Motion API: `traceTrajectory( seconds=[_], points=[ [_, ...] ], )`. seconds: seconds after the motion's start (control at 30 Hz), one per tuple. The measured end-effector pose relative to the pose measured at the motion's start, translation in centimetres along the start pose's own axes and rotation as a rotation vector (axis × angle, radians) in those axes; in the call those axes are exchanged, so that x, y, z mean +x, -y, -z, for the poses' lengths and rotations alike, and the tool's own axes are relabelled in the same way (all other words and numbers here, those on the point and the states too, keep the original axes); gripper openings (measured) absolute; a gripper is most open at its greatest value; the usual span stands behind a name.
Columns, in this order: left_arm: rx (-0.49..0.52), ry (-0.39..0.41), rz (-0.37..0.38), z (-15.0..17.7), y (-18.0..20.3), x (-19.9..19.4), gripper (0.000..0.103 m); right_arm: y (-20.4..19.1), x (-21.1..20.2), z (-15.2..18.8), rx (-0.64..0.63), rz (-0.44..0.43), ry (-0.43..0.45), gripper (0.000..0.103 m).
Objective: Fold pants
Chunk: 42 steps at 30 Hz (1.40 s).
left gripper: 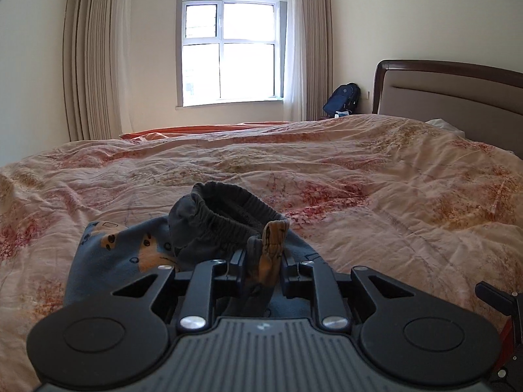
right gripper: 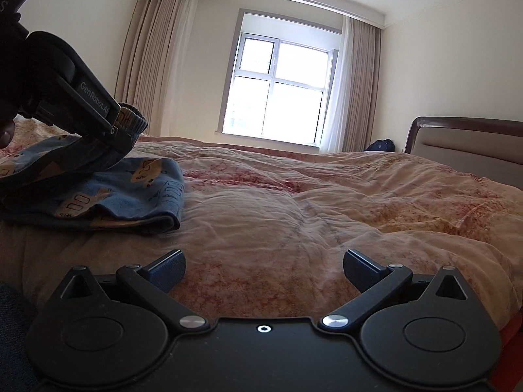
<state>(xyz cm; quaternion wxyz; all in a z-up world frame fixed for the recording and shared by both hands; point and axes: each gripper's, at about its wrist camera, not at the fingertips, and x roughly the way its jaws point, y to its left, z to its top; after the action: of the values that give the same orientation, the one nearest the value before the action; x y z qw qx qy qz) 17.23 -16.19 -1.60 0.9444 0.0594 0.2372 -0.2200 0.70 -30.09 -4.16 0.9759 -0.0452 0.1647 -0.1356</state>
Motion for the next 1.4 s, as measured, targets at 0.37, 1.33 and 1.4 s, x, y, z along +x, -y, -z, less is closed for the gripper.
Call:
traceTrajectory(
  seconds=[0.37, 1.33, 1.4],
  points=[
    [-0.116, -0.045, 0.084, -0.5, -1.7, -0.9, 0.086, 0.1, 0.0, 0.1, -0.008, 0.005, -0.008, 0.103],
    [-0.557, 0.051, -0.31, 6.9, -15.5, -5.0, 0.103, -2.3, 5.0, -8.3, 0.162, -0.475, -0.012, 0.103],
    [-0.519, 0.063, -0.319, 7.3, -14.9, -5.0, 0.103, -3.2, 7.0, -9.7, 0.154, -0.507, -0.017, 0.102]
  ],
)
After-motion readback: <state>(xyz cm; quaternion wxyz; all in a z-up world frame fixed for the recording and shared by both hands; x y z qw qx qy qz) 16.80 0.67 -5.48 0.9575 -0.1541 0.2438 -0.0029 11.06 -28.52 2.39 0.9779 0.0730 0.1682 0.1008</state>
